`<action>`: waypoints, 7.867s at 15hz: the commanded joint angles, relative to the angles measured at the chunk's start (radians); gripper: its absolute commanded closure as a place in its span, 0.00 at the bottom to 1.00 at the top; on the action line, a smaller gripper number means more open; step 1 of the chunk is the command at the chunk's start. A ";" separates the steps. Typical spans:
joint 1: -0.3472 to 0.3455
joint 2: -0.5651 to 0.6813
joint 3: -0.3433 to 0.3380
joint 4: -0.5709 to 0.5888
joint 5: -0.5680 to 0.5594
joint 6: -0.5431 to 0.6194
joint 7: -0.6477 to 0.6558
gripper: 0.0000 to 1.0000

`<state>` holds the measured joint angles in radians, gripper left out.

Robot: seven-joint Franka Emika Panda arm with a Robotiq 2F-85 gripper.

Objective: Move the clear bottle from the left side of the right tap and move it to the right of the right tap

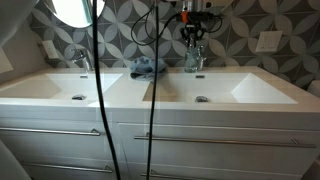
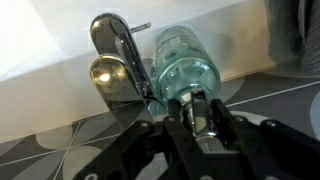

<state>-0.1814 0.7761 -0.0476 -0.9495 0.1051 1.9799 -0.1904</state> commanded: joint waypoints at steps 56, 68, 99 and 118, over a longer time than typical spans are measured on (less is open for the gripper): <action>-0.178 0.009 -0.019 0.425 0.051 -0.199 -0.031 0.88; -0.180 0.091 0.003 0.383 0.027 -0.145 -0.113 0.63; -0.191 0.225 0.023 0.467 0.038 -0.125 -0.127 0.88; -0.191 0.276 0.066 0.474 0.042 -0.036 -0.150 0.88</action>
<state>-0.3651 1.0244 0.0023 -0.5445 0.1343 1.9249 -0.3205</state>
